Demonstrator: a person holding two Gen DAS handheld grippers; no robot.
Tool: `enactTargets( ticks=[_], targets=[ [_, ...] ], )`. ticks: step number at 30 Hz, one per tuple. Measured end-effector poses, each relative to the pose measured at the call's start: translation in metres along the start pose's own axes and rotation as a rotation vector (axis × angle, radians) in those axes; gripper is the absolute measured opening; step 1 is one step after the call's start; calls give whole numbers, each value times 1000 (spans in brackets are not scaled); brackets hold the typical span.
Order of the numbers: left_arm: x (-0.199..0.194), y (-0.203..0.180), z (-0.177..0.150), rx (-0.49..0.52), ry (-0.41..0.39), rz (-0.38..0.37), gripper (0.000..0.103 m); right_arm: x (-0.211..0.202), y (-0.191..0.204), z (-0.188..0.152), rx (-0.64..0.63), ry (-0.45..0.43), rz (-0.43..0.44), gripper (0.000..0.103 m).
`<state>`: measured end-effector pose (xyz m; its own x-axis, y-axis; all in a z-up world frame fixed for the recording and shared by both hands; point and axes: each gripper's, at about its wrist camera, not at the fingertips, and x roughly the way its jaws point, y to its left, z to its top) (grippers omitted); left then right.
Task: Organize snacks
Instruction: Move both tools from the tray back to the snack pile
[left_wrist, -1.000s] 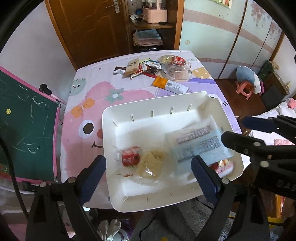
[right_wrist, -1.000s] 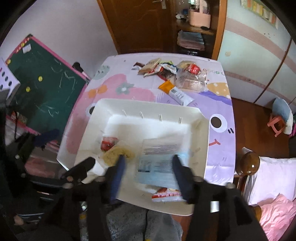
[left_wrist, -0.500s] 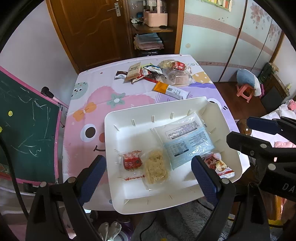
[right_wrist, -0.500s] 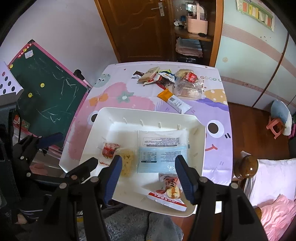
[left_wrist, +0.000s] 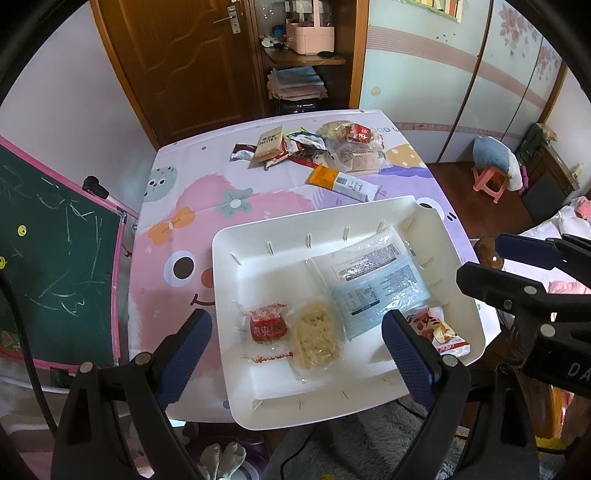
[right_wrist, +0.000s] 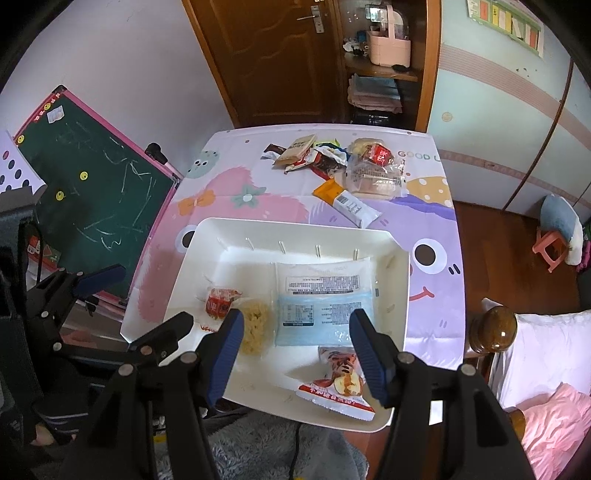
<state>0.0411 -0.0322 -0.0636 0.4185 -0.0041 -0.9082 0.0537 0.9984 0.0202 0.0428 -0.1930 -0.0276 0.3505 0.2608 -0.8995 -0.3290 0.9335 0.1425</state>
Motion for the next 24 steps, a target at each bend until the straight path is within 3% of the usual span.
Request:
enactTargets(
  ticks=[12, 24],
  targets=[
    [3, 7, 23, 16, -2, 1, 93, 4, -3, 18, 27, -13, -3, 60],
    [17, 13, 69, 29, -18, -4, 93, 11, -26, 55, 81, -39, -12, 60]
  ],
)
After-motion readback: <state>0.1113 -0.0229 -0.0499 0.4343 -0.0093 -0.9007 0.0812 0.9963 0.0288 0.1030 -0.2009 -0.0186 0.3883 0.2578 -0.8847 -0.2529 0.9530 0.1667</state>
